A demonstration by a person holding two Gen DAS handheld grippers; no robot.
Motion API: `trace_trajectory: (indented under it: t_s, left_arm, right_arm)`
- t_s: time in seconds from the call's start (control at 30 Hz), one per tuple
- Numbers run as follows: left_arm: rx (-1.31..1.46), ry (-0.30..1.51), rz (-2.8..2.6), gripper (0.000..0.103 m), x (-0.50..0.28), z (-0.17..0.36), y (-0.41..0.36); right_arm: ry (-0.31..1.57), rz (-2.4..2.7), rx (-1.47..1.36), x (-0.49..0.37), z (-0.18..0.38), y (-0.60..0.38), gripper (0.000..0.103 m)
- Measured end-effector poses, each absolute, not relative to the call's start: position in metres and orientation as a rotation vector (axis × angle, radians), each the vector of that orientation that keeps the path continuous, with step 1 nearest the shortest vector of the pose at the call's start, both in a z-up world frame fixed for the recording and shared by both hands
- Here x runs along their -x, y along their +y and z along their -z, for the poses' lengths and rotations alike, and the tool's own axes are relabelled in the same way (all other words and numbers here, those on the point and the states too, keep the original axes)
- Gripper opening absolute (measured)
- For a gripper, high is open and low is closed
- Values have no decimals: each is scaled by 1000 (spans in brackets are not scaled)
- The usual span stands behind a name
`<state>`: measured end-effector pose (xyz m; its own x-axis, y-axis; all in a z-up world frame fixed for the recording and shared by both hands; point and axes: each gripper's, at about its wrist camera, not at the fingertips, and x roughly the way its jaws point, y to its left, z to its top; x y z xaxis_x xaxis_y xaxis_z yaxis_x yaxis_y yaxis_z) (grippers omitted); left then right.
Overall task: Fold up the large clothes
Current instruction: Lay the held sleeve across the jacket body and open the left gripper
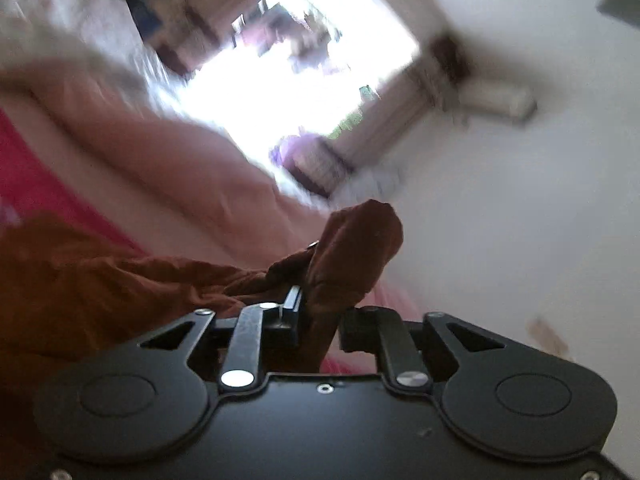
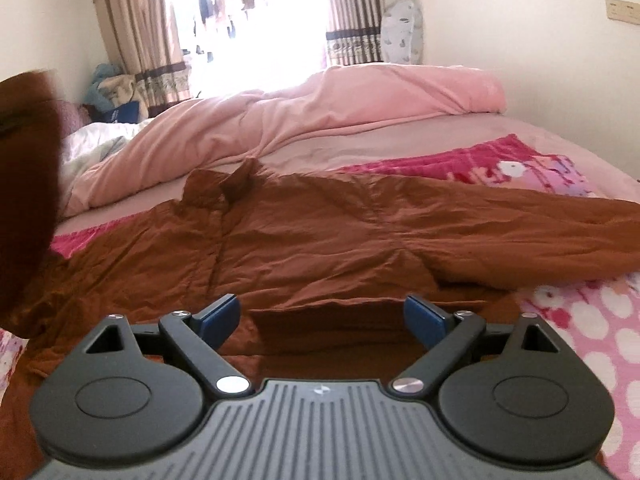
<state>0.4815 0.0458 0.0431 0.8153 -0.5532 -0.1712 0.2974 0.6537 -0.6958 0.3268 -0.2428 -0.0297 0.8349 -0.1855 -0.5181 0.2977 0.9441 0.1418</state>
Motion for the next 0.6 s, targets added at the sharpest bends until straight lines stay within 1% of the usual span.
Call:
trace_trajectory:
  t_s: [0.03, 0.07, 0.1, 0.17, 0.27, 0.37, 0.43, 0.5, 0.57, 0.6]
  left_arm:
    - [695, 447, 526, 60, -487, -32, 25]
    - [689, 496, 543, 78, -491, -22, 11]
    - [684, 529, 554, 76, -494, -14, 2]
    - [661, 552, 556, 76, -493, -9, 4]
    - [599, 489, 485, 76, -484, -15, 40]
    - [525, 438, 361, 77, -469, -17, 84]
    - [507, 461, 310, 76, -469, -10, 110]
    - [506, 501, 271, 76, -467, 4, 127]
    - [505, 533, 246, 76, -467, 16, 133]
    - [503, 548, 235, 76, -466, 22, 133]
  right_arm:
    - [524, 264, -225, -324, 30, -247, 103]
    - [527, 268, -228, -323, 31, -252, 103]
    - [530, 267, -231, -322, 32, -255, 103]
    - [539, 242, -245, -323, 34, -262, 103]
    - [547, 146, -320, -332, 37, -275, 103]
    - [559, 39, -425, -357, 44, -281, 99]
    - [568, 3, -477, -382, 51, -282, 88]
    - [564, 4, -500, -407, 58, -281, 87]
    - [610, 7, -494, -435, 68, -276, 85]
    - [652, 4, -495, -448, 74, -271, 76]
